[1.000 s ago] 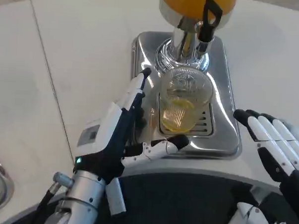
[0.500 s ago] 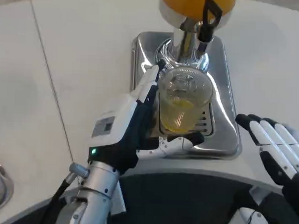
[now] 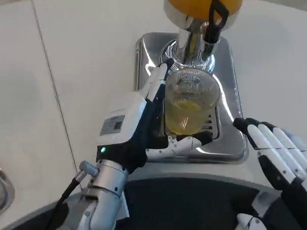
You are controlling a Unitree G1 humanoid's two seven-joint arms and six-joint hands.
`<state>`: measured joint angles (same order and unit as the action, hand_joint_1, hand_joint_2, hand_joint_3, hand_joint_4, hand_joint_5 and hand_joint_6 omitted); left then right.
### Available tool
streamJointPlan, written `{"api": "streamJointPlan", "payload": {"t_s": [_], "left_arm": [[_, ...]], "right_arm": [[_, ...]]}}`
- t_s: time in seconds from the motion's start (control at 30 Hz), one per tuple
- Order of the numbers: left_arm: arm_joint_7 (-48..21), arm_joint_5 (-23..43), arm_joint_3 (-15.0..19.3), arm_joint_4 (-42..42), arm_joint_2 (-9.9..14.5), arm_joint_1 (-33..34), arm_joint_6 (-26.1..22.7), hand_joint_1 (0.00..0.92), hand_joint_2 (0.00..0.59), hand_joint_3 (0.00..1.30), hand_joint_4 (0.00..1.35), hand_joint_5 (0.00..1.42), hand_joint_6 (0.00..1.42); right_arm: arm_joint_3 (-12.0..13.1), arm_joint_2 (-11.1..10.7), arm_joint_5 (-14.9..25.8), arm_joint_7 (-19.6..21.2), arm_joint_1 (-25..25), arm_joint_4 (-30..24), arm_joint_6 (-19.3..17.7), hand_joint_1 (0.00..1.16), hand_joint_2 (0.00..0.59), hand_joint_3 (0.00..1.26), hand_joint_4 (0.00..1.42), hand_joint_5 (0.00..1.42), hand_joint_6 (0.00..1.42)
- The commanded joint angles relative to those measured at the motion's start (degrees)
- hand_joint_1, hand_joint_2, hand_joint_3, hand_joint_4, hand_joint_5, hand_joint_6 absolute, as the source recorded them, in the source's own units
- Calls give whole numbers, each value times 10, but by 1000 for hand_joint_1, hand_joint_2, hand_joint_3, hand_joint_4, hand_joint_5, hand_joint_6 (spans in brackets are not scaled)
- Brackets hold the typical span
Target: Grasp the cup under the faucet to collect the drink, then remove the cup.
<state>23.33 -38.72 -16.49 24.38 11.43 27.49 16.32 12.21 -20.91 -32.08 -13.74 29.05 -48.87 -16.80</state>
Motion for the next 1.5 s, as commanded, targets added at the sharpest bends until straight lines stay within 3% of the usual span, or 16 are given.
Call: {"api": "streamJointPlan", "payload": {"t_s": [0.03,0.23,0.33,0.53,0.7,0.8,0.83,0.9,1.0,1.3,1.5], "left_arm": [[18,5,0,30,-13,19,-3,290,42,0,0,257,285],[40,8,2,62,-26,42,-9,302,44,0,0,301,331],[49,10,-1,73,-32,50,-9,310,50,0,27,350,420],[65,-1,-15,78,-45,54,-16,377,53,122,197,578,799],[93,-24,-38,68,-60,46,-34,458,54,399,515,863,1147],[114,-32,-49,61,-71,40,-36,508,55,689,860,1132,1407],[123,-35,-52,55,-76,37,-36,523,56,792,997,1255,1421],[134,-36,-55,47,-81,33,-37,543,57,939,1103,1368,1424],[139,-28,-48,35,-88,30,-41,559,34,1069,1184,1424,1424],[127,-14,-29,-11,-87,11,-60,610,0,1149,1181,1424,1424],[114,-12,-12,-49,-72,-4,-70,666,0,1169,1139,1424,1424]], "right_arm": [[-6,1,0,-12,-7,0,8,248,506,4,0,0,15],[-10,1,4,-24,-15,-3,18,247,503,4,0,0,16],[-12,1,4,-28,-18,-3,23,247,503,4,0,0,18],[-4,-1,10,-34,-20,-5,32,241,487,4,0,2,30],[4,-1,17,-39,-21,-8,42,236,489,4,0,2,31],[7,-2,18,-43,-22,-10,48,226,492,4,0,12,43],[9,-3,19,-44,-22,-10,50,224,493,4,0,13,44],[14,-5,23,-47,-26,-10,56,222,493,4,0,13,45],[18,-7,26,-52,-33,-8,65,219,493,4,0,14,46],[12,-5,26,-59,-40,-8,77,211,493,4,0,14,61],[11,-3,28,-61,-39,-14,82,207,493,4,0,23,74]]}}
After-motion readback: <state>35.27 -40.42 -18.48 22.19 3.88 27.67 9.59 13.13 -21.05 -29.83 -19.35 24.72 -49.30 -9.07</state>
